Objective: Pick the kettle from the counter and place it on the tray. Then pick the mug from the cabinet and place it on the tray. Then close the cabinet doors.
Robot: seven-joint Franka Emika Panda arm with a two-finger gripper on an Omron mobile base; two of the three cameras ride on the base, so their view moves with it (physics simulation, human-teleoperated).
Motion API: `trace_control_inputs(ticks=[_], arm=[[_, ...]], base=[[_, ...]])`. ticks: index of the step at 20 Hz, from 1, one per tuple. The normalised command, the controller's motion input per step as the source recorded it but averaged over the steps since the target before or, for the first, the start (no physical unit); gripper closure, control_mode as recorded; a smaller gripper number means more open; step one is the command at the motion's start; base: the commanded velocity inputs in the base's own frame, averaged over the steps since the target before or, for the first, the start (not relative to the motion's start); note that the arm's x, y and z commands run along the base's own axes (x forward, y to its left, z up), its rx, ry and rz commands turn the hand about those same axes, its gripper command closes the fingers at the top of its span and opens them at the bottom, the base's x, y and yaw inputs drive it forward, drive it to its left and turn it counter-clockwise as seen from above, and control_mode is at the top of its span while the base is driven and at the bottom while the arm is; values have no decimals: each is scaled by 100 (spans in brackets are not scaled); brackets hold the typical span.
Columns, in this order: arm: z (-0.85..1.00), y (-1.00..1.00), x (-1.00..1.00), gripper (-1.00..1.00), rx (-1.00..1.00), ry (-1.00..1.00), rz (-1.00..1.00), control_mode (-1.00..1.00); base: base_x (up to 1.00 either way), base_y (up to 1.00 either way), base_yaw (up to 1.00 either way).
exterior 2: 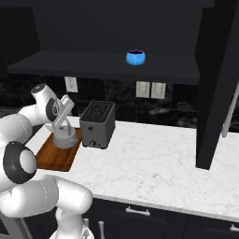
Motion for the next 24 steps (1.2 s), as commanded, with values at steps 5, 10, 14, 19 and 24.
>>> trace_control_inputs(ticks=[5,10,14,19,24], arm=[[51,19,-48,-100,0,0,-11,-100],[39,16,-64,-100,0,0,-6,-100],[31,0,-64,-100,0,0,-5,-100],[24,-6,-53,-100,0,-2,-2,-100],[10,-43,-41,-100,-2,-5,0,-100]], base=[[0,0,0],[0,0,0],[0,0,0],[0,0,0],[0,0,0]])
